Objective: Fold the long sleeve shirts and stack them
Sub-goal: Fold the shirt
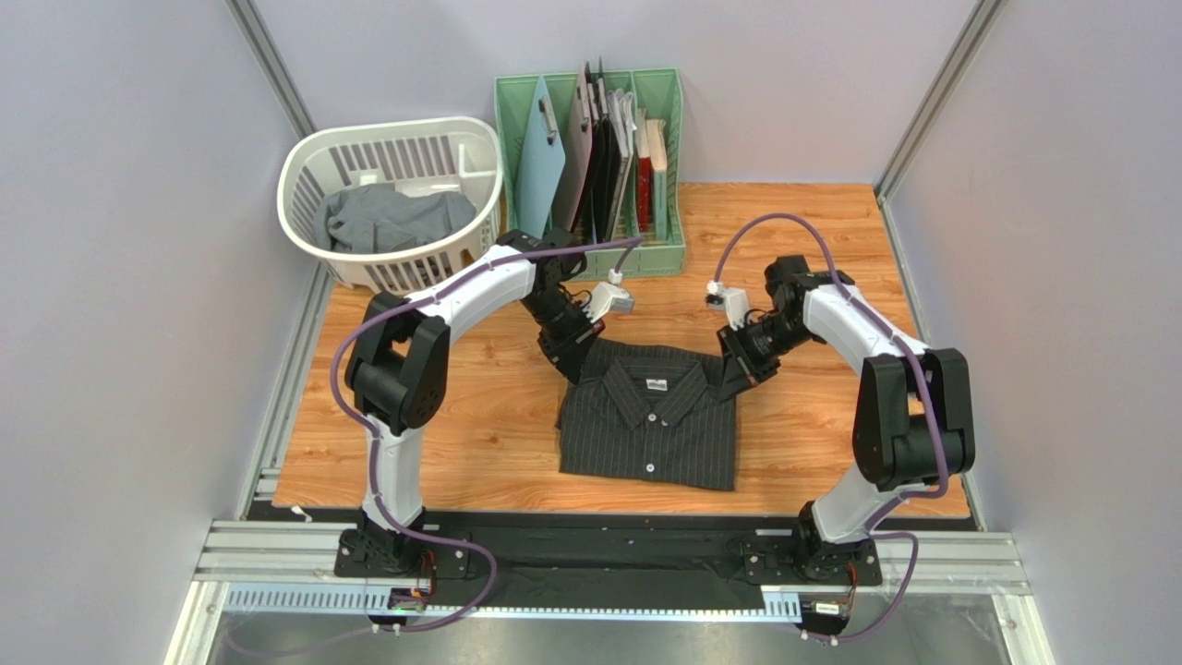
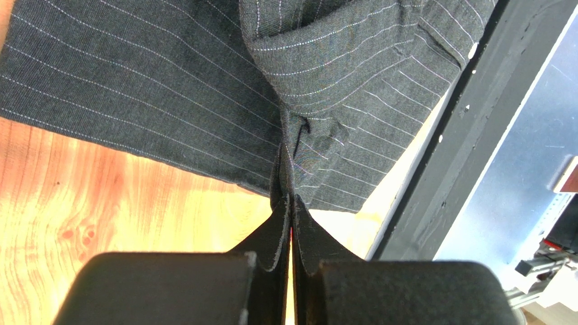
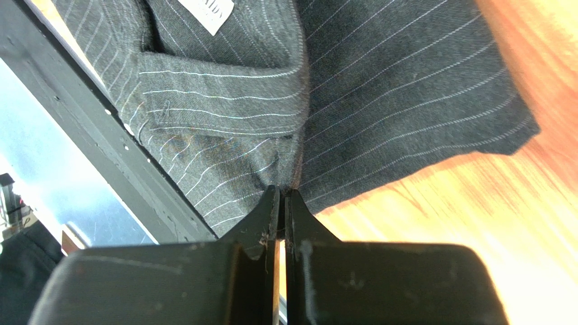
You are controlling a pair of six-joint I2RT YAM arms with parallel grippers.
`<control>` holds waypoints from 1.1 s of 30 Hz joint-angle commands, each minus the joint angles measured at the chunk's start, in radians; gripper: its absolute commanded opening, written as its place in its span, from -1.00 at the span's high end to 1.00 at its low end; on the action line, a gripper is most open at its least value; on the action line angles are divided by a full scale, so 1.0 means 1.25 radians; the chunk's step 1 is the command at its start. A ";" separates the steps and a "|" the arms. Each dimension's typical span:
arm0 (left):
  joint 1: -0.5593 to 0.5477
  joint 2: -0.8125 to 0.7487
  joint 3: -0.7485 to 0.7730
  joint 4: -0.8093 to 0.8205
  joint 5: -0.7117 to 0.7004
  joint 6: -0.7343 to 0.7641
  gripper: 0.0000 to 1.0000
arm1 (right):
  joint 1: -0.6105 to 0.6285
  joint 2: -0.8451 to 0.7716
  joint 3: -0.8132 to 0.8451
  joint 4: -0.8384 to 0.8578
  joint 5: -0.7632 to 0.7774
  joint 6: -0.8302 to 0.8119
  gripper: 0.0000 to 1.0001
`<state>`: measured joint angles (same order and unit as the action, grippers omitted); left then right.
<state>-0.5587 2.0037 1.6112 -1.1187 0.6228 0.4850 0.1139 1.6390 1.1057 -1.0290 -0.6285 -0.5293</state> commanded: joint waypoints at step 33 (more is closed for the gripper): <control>0.071 0.068 0.126 0.168 -0.048 -0.188 0.16 | -0.052 0.066 0.163 0.188 0.201 0.179 -0.16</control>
<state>-0.5148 2.2421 1.8069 -0.9630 0.4374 0.3168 0.0509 1.8606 1.2640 -0.8146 -0.4492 -0.3267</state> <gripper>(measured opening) 0.282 0.461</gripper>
